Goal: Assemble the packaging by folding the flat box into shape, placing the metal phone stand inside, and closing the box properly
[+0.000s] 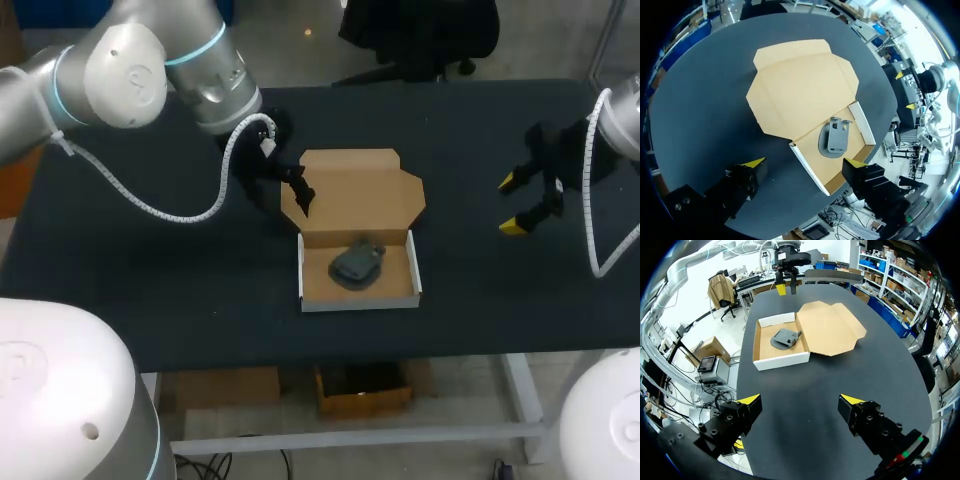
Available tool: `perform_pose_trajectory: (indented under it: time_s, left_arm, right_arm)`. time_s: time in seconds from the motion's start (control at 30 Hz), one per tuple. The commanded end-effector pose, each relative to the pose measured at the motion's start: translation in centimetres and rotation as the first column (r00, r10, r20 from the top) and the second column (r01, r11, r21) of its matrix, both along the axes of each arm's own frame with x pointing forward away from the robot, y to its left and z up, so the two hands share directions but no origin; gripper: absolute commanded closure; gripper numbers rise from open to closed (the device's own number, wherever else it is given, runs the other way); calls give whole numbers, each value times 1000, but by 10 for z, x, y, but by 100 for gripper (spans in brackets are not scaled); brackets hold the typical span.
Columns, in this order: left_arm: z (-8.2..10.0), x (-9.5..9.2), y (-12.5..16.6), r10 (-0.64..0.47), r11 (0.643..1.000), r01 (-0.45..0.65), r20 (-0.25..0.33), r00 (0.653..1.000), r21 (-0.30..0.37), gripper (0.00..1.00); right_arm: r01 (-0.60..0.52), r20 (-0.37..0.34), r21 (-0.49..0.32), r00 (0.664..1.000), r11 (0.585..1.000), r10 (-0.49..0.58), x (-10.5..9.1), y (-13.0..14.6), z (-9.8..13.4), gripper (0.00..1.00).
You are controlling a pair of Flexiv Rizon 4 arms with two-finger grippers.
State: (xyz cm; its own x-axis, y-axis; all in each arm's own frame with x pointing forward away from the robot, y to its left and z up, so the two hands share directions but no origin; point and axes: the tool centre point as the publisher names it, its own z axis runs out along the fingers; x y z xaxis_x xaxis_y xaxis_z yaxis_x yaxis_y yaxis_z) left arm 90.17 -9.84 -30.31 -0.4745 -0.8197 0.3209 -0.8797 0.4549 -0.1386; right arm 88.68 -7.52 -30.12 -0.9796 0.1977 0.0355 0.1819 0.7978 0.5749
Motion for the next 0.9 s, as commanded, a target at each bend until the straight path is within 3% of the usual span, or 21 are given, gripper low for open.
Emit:
perform_pose_trajectory:
  time_s: [0.03, 0.4, 0.9]
  left_arm:
    - [-4, 8, 7, 21, 1000, -21, -3, 1000, -2, 0]
    - [-18, 39, 30, 21, 996, -21, 2, 1000, -91, 0]
    - [-31, 66, 29, 20, 965, -27, -29, 999, -260, 0]
  right_arm:
    - [-1, 1, 3, 1000, 1000, 1, -1, -1, 0, 0]
    - [-1, 1, 3, 1000, 1000, 1, -1, -1, 0, 0]
    - [-16, 2, -5, 1000, 1000, 16, 3, 2, 3, 0]
